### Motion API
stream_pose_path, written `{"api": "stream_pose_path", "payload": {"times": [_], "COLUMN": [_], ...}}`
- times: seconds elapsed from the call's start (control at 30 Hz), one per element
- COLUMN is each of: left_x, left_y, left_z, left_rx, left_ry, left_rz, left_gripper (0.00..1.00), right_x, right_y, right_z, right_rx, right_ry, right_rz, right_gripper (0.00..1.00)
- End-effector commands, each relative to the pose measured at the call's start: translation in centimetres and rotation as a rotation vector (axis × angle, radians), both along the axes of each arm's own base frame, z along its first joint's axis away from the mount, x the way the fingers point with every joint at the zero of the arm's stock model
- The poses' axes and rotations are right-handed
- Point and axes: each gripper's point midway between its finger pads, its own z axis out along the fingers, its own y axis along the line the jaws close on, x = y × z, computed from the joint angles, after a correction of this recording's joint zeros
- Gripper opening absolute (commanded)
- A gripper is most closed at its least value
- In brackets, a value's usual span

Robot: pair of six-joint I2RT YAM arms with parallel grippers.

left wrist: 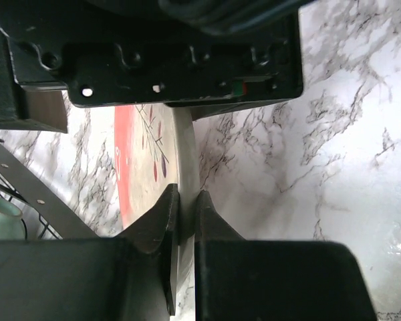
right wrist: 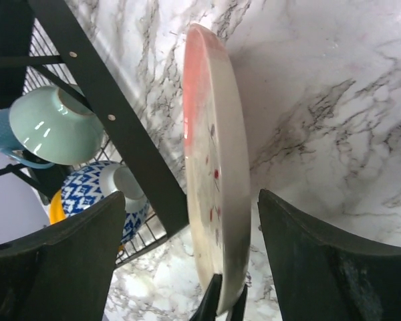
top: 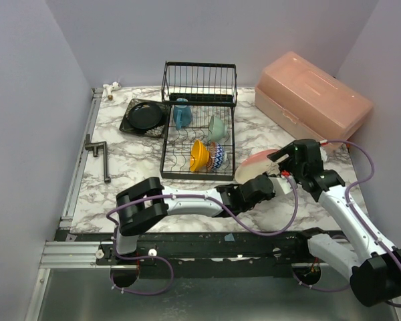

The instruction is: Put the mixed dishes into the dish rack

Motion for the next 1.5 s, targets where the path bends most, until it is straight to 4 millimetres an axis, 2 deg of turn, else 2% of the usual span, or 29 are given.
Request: {"api": "stream_pose_path", "payload": {"times": [0.0, 0.1, 0.13, 0.17, 0.27, 0.3, 0.37, 0.43, 0.5, 0.6, 0.7, 0.77, 0.83, 0.9, 0.97, 1.03, 1.13, 1.23, 1.33, 1.47], "left_x": [-0.4, -0.7, -0.7, -0.7, -0.9, -1.0, -1.1, -1.1, -1.1, -1.9, -2.9, -3.5, -4.1, -4.4, -4.0, -3.7, -2.9, -1.8, -1.1, -0.3], "left_y": [-0.8, -0.8, -0.9, -0.9, -1.1, -1.2, -1.3, -1.4, -1.4, -1.1, -0.8, -0.1, 1.4, 3.4, 5.7, 8.9, 14.4, 21.2, 27.5, 34.0], "left_z": [6.1, 6.4, 6.5, 6.5, 6.7, 6.8, 7.2, 8.0, 8.7, 10.0, 12.0, 14.0, 15.5, 17.2, 18.0, 19.5, 21.0, 23.2, 23.9, 23.8], "left_rx": [-0.151, -0.155, -0.156, -0.156, -0.162, -0.163, -0.169, -0.179, -0.175, -0.194, -0.241, -0.264, -0.281, -0.32, -0.333, -0.34, -0.323, -0.314, -0.321, -0.391], "left_ry": [-0.027, -0.031, -0.034, -0.034, -0.02, -0.012, 0.007, 0.031, 0.049, 0.089, 0.115, 0.137, 0.157, 0.169, 0.189, 0.189, 0.129, 0.024, -0.096, -0.187], "left_rz": [-0.027, -0.045, -0.054, -0.055, -0.063, -0.062, -0.061, -0.042, -0.036, -0.053, -0.09, -0.103, -0.107, -0.109, -0.081, -0.045, 0.021, 0.141, 0.28, 0.471], "left_gripper": [0.0, 0.0, 0.0, 0.0, 0.0, 0.0, 0.0, 0.04, 0.27, 0.51, 0.62, 0.65, 0.66, 0.67, 0.67, 0.67, 0.68, 0.7, 0.76, 0.8], "right_x": [1.3, 1.4, 1.3, 1.3, 1.4, 1.4, 1.5, 1.5, 1.6, 1.9, 2.0, 2.1, 2.3, 2.6, 2.7, 2.9, 3.3, 3.8, 4.6, 6.0], "right_y": [0.9, 1.4, 1.4, 1.3, 0.9, 0.8, 0.2, -0.5, -1.1, -2.1, -3.3, -3.8, -3.7, -3.3, -3.2, -3.0, -2.7, -2.0, -1.0, 0.1], "right_z": [0.0, -0.6, -0.8, -0.9, 0.0, 0.6, 1.4, 2.0, 2.8, 4.4, 5.9, 7.2, 8.7, 10.6, 12.4, 14.6, 17.6, 20.6, 23.3, 26.5], "right_rx": [0.065, 0.09, 0.089, 0.083, 0.058, 0.042, 0.004, -0.04, -0.097, -0.184, -0.274, -0.319, -0.35, -0.365, -0.377, -0.388, -0.409, -0.409, -0.388, -0.361], "right_ry": [-0.055, -0.044, -0.039, -0.04, -0.064, -0.079, -0.094, -0.105, -0.13, -0.156, -0.18, -0.207, -0.254, -0.321, -0.376, -0.429, -0.513, -0.597, -0.671, -0.743], "right_rz": [0.011, 0.025, 0.024, 0.024, 0.028, 0.037, 0.033, 0.021, 0.037, 0.054, 0.053, 0.057, 0.094, 0.131, 0.148, 0.16, 0.187, 0.207, 0.24, 0.257], "right_gripper": [0.78, 0.63, 0.54, 0.41, 0.19, 0.16, 0.01, 0.0, 0.0, 0.0, 0.0, 0.0, 0.0, 0.0, 0.0, 0.0, 0.0, 0.0, 0.0, 0.0]}}
